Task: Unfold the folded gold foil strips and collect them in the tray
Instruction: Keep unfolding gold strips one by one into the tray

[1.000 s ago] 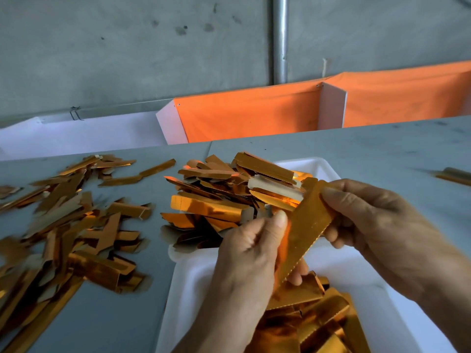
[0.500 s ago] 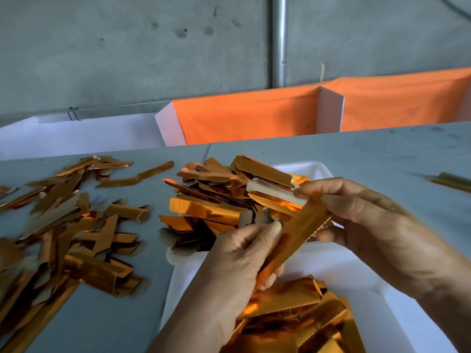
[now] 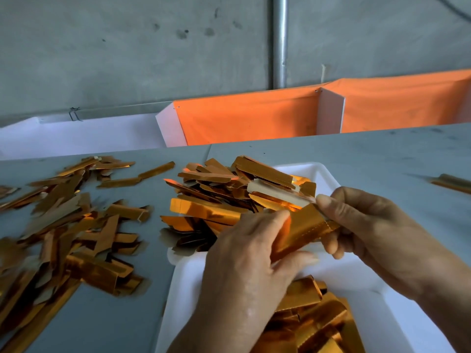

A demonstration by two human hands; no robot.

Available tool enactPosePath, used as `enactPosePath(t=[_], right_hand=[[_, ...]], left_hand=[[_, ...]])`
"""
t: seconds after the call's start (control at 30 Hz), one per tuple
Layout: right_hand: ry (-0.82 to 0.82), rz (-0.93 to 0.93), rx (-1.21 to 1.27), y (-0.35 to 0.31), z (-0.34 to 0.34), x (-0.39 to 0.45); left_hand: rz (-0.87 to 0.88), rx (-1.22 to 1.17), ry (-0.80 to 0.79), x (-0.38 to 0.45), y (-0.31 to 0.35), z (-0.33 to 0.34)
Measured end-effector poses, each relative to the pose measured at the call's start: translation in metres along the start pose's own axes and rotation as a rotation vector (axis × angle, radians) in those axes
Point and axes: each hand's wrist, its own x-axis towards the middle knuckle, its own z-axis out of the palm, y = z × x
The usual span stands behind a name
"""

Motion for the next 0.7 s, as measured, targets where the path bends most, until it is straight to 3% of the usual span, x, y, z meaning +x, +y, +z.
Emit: enactPosePath(t=[0.13,0.4,0.6,0.7], right_hand=[[-0.110,0.058,0.149,-0.003,0.002,-0.001],[-0.196,0.293,0.314,-0.002,-0.012,0.004],[-0.271,0.353,0.247,0.003,-0.017,0.005],[-0.240,0.321,0.101,0.007,-0.016,0.006]], left_hand=[[0.036,-0.044,0.074,0.001,-0.003,0.000],[0.136,-0.019,0.034,0.002,0.000,-0.006],[0.261,0.252,0.057,0.003,0.004,-0.009],[0.327,0.360,0.035,0.004,0.002,-0.007]])
